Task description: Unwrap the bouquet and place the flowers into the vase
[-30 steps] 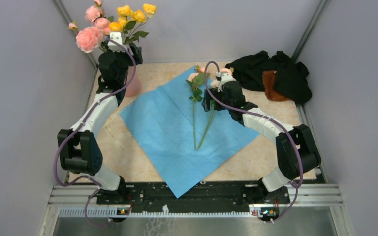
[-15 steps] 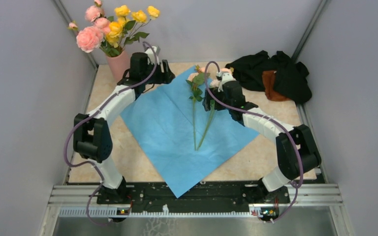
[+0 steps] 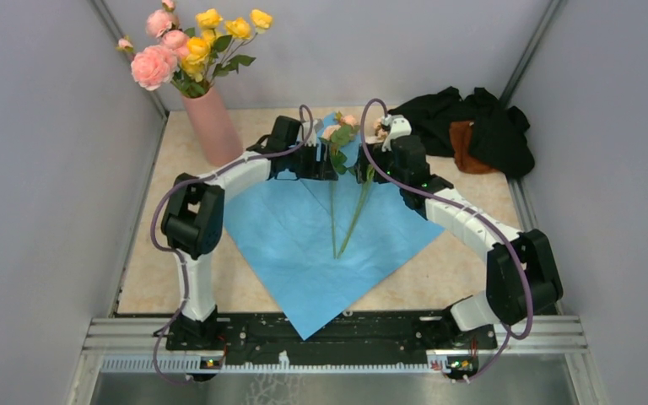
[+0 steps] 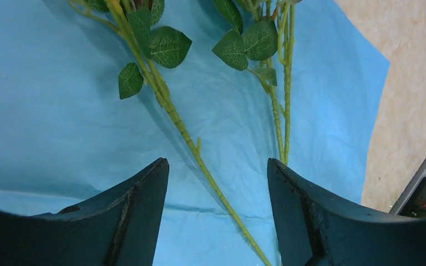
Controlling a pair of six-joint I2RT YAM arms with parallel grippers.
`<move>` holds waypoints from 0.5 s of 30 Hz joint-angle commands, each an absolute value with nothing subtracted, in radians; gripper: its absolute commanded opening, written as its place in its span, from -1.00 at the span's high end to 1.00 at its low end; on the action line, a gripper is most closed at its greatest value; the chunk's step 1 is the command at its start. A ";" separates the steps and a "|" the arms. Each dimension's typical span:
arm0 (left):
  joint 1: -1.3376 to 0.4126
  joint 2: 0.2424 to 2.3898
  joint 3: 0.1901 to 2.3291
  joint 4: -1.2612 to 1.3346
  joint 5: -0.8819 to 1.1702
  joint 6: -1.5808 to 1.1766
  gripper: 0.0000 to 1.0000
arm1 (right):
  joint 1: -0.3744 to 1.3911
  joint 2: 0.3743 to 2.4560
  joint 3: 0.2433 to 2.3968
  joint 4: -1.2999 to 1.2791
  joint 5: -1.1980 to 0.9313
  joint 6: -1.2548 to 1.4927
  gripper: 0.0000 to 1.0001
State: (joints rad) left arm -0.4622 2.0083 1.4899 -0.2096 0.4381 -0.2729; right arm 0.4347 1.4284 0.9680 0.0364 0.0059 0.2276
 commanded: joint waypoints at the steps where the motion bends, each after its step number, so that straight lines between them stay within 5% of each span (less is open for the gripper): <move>1: -0.479 2.058 1.519 -0.218 0.472 -0.294 -0.43 | 0.423 1.391 0.960 0.074 0.012 0.217 -0.97; 8: -0.518 2.146 1.577 -0.207 0.466 -0.316 -0.34 | 0.422 1.397 0.956 0.080 0.003 0.218 -0.97; 15: -0.534 2.181 1.601 -0.196 0.480 -0.331 0.15 | 0.417 1.397 0.952 0.081 0.003 0.218 -0.97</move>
State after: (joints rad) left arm -0.5247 2.1708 1.5711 -0.2096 0.4526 -0.3191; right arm 0.4332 1.4281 0.9550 0.0364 0.0051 0.2276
